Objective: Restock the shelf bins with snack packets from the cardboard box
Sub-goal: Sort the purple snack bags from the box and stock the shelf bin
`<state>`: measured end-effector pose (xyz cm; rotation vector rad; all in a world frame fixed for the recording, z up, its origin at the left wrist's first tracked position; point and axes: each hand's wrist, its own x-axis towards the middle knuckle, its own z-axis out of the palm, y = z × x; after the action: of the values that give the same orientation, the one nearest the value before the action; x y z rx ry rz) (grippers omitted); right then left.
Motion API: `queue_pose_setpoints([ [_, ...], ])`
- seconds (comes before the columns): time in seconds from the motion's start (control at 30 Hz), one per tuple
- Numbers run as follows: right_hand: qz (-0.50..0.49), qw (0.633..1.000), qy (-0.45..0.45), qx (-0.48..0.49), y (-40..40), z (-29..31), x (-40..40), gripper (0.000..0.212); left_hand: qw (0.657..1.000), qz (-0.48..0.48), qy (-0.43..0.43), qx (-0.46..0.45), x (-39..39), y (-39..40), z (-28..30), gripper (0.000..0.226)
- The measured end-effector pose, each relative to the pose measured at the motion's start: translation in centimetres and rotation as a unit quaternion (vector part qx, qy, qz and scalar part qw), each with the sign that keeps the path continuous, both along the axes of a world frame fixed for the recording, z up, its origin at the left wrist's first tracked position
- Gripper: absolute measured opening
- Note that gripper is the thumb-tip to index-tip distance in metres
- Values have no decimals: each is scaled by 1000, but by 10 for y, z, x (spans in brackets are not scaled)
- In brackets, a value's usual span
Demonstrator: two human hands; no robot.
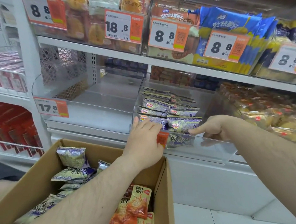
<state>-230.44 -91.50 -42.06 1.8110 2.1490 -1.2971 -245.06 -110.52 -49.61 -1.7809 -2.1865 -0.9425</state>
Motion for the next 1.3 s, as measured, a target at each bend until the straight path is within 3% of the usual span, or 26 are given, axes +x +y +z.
queue_pose_setpoints([
  [0.07, -7, 991, -42, 124, -19, 9, -2, 89, 992, -34, -102, 71, 1, -11, 1, 47],
  [0.13, -14, 938, -32, 344, -46, 7, -7, 89, 974, -28, -183, 127, 0, -33, -4, 45],
  [0.2, 4, 866, 76, 494, -96, 1, -16, 66, 959, 20, -248, 137, -4, -63, -14, 37],
  [0.23, 45, 847, 115, 516, -121, -9, -22, 52, 953, 47, -277, 112, -6, -80, -21, 33],
  [0.3, 162, 854, 112, 481, -165, -39, -37, 25, 937, 93, -334, 44, -13, -110, -40, 28],
  [0.37, 298, 876, 33, 378, -197, -77, -58, 12, 910, 133, -392, -5, -20, -137, -62, 24],
  [0.5, 466, 860, -146, 149, -241, -158, -94, 30, 843, 203, -496, -58, -34, -178, -88, 22],
  [0.63, 498, 835, -211, 99, -275, -219, -104, 58, 798, 225, -556, -56, -43, -203, -94, 22],
  [0.73, 511, 822, -233, 95, -292, -244, -99, 50, 778, 220, -584, -72, -44, -213, -94, 25],
  [0.83, 523, 810, -224, 144, -297, -248, -94, 9, 760, 213, -605, -102, -43, -220, -93, 35],
  [0.93, 495, 829, -204, 160, -291, -226, -94, 14, 717, 228, -645, -133, -46, -221, -96, 50],
  [1.0, 447, 859, -169, 182, -287, -201, -90, 7, 641, 248, -719, -105, -46, -222, -94, 43],
  [1.07, 389, 886, -86, 236, -284, -177, -81, 30, 521, 255, -813, -57, -49, -220, -90, 26],
  [1.13, 352, 882, 23, 311, -286, -158, -70, 46, 430, 224, -874, -39, -51, -219, -88, 33],
  [1.17, 348, 873, 70, 335, -286, -153, -67, 50, 408, 191, -892, -44, -51, -219, -87, 37],
  [1.23, 376, 856, 103, 340, -288, -149, -62, 57, 401, 131, -905, -60, -47, -219, -86, 38],
  [1.3, 408, 859, 70, 301, -294, -149, -61, 69, 435, 133, -890, -47, -46, -216, -90, 20],
])
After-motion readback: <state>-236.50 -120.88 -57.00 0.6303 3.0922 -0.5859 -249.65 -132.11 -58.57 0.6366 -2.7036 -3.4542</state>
